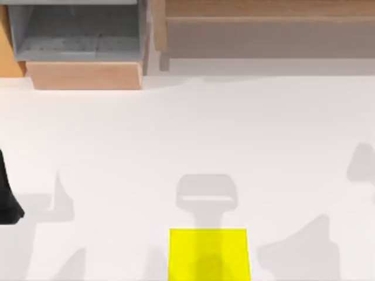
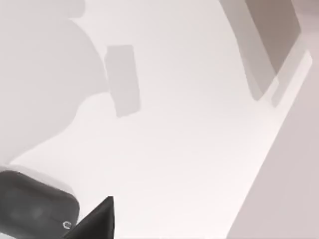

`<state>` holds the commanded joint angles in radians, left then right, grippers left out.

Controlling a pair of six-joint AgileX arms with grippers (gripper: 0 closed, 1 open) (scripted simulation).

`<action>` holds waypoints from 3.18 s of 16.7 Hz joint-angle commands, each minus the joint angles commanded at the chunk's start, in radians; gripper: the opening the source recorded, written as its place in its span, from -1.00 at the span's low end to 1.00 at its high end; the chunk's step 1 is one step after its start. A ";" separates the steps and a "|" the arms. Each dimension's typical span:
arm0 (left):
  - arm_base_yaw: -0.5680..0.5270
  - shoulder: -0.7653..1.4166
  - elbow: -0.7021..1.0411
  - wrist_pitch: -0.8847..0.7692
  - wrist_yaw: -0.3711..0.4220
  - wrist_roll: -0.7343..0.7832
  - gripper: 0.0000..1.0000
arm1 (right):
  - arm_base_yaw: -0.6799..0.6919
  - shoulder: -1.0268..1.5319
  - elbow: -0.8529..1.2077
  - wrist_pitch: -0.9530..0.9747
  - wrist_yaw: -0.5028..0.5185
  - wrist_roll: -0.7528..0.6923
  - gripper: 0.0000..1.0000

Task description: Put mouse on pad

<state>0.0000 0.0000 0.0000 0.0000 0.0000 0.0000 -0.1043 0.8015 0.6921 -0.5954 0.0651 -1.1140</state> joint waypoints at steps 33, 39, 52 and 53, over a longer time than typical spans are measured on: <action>0.000 0.000 0.000 0.000 0.000 0.000 1.00 | -0.171 1.001 0.207 -0.074 -0.063 -1.050 1.00; 0.000 0.000 0.000 0.000 0.000 0.000 1.00 | -0.171 1.001 0.207 -0.074 -0.063 -1.050 0.40; 0.000 0.000 0.000 0.000 0.000 0.000 1.00 | -0.171 1.001 0.207 -0.074 -0.063 -1.050 -1.00; 0.000 0.000 0.000 0.000 0.000 0.000 1.00 | -0.171 1.001 0.207 -0.074 -0.063 -1.050 -1.00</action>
<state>0.0000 0.0000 0.0000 0.0000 0.0000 0.0000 -0.2753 1.8030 0.8994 -0.6695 0.0019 -2.1639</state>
